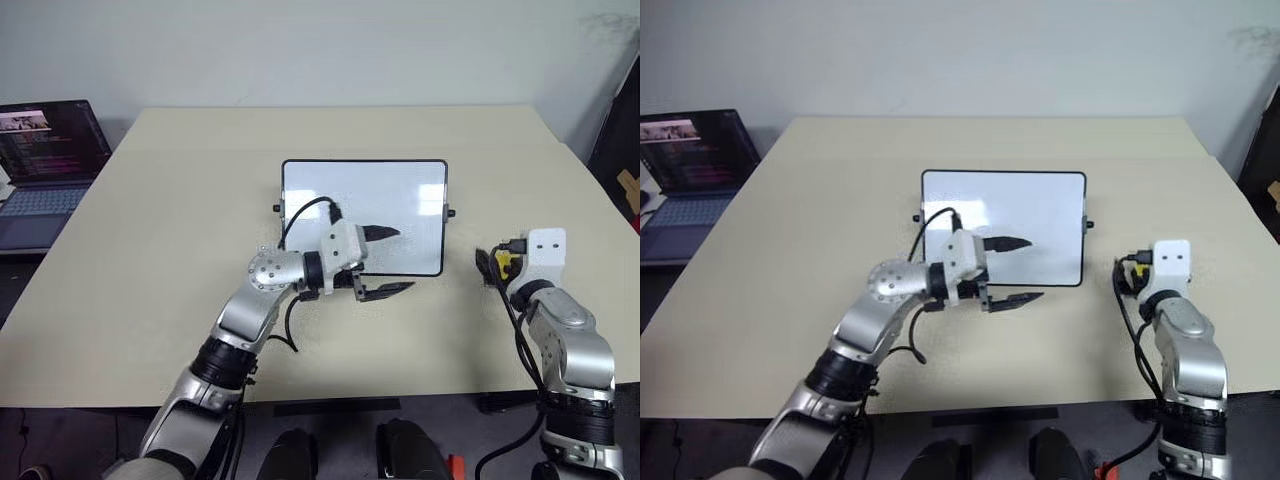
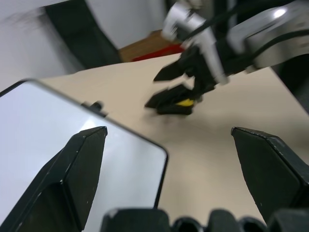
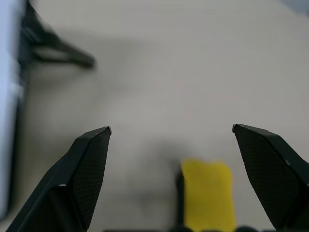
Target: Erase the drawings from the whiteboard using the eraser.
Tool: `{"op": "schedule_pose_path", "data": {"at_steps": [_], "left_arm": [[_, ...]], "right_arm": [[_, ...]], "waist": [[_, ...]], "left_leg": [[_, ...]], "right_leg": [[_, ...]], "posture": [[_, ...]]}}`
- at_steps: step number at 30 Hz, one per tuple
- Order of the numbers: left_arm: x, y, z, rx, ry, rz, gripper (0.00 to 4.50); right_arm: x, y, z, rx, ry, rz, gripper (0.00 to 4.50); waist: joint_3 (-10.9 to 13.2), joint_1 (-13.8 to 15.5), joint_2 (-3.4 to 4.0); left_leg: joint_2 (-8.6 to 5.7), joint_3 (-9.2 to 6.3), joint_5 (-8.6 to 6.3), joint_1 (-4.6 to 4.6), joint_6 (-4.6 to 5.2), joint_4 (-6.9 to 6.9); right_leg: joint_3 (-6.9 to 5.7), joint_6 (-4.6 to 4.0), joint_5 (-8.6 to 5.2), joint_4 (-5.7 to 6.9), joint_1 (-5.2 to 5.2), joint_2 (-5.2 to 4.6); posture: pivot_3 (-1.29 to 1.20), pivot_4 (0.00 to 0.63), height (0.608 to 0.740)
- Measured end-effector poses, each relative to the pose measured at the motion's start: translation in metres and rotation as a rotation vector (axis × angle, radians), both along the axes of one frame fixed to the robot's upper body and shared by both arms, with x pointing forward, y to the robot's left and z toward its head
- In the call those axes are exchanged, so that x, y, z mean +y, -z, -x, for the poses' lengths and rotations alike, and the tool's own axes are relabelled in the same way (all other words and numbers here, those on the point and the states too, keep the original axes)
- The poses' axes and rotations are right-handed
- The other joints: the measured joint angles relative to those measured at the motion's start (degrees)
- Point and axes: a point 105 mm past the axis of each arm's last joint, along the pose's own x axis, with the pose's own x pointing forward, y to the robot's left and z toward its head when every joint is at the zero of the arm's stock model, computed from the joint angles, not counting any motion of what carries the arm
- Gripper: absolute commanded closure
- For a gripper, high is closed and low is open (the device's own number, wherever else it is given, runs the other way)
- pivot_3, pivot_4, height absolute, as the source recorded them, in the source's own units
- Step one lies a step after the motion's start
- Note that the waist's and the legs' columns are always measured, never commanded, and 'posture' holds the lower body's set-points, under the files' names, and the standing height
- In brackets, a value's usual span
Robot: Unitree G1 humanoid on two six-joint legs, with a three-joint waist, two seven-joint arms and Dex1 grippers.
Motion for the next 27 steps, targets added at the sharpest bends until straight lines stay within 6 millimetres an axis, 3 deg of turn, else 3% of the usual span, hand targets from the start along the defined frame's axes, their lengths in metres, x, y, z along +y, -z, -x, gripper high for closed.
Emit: {"op": "schedule_pose_path", "data": {"at_steps": [3,7,12,18,23,27], "left_arm": [[0.041,-0.01,-0.014,0.019,-0.242,0.117,0.0],[0.103,-0.011,-0.018,0.104,-0.614,0.313,0.0],[0.151,0.035,-0.002,0.204,-0.914,0.278,0.0],[0.171,0.035,0.003,0.165,-1.105,0.314,0.0],[0.176,0.043,0.011,0.175,-1.15,0.29,0.0],[0.181,0.054,0.014,0.218,-1.183,0.263,0.0]], "right_arm": [[0.025,-0.008,0.019,-0.063,-0.096,-0.007,0.03],[0.042,0.017,0.046,-0.041,-0.138,-0.017,0.03],[0.057,0.045,0.073,-0.043,-0.168,-0.068,0.03],[0.061,0.055,0.077,-0.043,-0.255,-0.116,0.03],[0.055,0.049,0.075,-0.061,-0.257,-0.111,0.03],[0.056,0.054,0.084,-0.032,-0.195,-0.149,0.03]], "waist": [[-0.02,0.11,0.01],[-0.02,0.3,0.0],[-0.06,0.3,-0.01],[-0.07,0.43,-0.06],[-0.07,0.44,-0.06],[-0.07,0.48,-0.06]], "left_leg": [[0.02,-0.06,0.0,-0.02,0.0,0.01],[-0.03,-0.08,-0.01,-0.06,-0.01,0.05],[-0.02,-0.09,-0.01,0.27,-0.01,-0.02],[-0.09,0.01,-0.01,0.68,0.01,0.03],[0.01,-0.07,-0.03,0.9,0.01,-0.03],[0.01,-0.09,-0.04,0.87,-0.01,-0.04]], "right_leg": [[0.02,0.0,0.0,-0.04,0.01,-0.02],[0.05,0.02,0.0,-0.09,0.02,-0.27],[0.01,0.01,-0.01,-0.05,0.27,-0.23],[-0.01,0.07,0.02,-0.09,0.74,-0.14],[-0.04,0.02,-0.03,-0.11,0.95,-0.13],[0.0,0.01,-0.04,-0.12,0.94,-0.22]], "posture": [[0.0,0.15,0.74],[0.0,0.15,0.74],[0.0,0.15,0.74],[0.0,0.15,0.74],[0.0,0.15,0.74],[0.0,0.15,0.74]]}}
